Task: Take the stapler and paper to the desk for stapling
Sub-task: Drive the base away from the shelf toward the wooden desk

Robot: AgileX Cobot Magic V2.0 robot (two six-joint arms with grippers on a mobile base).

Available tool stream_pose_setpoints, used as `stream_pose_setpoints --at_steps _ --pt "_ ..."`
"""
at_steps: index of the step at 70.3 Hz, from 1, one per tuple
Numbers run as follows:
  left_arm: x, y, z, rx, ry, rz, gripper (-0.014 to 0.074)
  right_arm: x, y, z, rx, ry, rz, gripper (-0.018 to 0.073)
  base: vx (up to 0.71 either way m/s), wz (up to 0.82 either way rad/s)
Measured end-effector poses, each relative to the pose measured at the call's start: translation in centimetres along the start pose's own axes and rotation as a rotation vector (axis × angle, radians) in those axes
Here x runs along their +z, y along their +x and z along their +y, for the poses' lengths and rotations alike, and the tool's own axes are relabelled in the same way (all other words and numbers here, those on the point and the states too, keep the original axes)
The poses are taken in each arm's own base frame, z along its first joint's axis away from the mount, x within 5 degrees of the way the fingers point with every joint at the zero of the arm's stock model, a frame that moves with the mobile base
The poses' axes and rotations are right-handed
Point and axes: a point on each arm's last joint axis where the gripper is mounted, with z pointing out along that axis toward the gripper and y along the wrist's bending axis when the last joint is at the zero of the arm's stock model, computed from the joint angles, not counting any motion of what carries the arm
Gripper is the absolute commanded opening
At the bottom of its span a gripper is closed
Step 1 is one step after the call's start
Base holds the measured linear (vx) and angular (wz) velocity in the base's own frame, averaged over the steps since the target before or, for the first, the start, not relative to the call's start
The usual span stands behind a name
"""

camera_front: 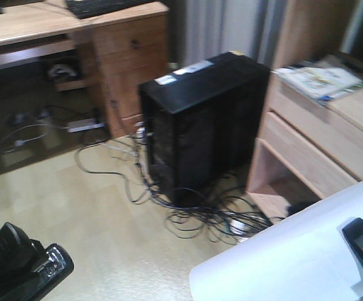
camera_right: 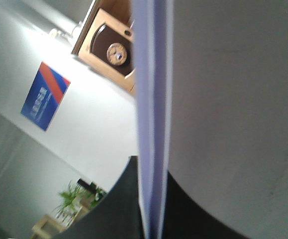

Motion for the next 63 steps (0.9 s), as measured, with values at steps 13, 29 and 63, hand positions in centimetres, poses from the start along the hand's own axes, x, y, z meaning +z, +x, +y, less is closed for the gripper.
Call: stream_pose_setpoints --at_steps 13,29,63 --pt "0.00 0.00 0.00 0.000 0.000 0.000 -0.0006 0.00 0.00 0.00 0.000 0.000 0.000 -0.0006 0.09 0.63" --pt "0.00 0.02 -0.01 0.000 0.001 0.002 -0.0006 0.00 0.00 0.00 0.000 0.000 0.000 -0.0006 0.10 0.64" --pt "0.00 0.22 -0.14 0.000 0.015 0.024 -0.0006 0.00 0.00 0.00 0.000 0.000 0.000 -0.0006 0.10 0.38"
